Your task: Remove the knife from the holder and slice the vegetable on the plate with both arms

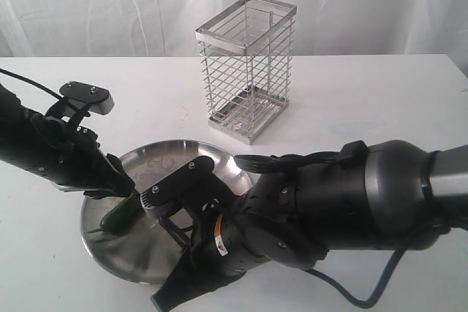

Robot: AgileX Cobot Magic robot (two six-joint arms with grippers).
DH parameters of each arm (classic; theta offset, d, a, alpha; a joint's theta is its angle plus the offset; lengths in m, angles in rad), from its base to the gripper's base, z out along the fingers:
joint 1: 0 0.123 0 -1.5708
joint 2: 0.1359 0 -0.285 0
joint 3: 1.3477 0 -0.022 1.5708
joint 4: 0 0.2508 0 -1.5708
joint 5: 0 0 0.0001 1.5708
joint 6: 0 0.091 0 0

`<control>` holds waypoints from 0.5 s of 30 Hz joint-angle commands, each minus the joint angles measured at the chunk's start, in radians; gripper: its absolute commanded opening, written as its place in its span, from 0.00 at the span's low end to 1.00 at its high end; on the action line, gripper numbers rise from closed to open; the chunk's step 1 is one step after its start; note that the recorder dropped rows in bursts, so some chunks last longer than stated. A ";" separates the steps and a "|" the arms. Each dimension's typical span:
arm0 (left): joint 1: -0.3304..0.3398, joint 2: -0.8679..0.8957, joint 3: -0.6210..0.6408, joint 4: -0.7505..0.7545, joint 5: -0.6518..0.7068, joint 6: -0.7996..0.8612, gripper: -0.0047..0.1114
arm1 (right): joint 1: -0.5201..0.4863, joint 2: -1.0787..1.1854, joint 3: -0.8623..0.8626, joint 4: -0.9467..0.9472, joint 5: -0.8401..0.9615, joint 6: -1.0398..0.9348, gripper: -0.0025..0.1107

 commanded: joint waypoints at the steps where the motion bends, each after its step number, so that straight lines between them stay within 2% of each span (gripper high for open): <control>1: 0.002 -0.010 -0.002 -0.006 0.009 -0.007 0.48 | 0.025 -0.002 -0.002 -0.003 -0.005 0.004 0.02; 15: 0.002 -0.010 -0.002 -0.006 0.016 -0.011 0.48 | 0.011 -0.002 -0.002 -0.038 -0.028 0.004 0.02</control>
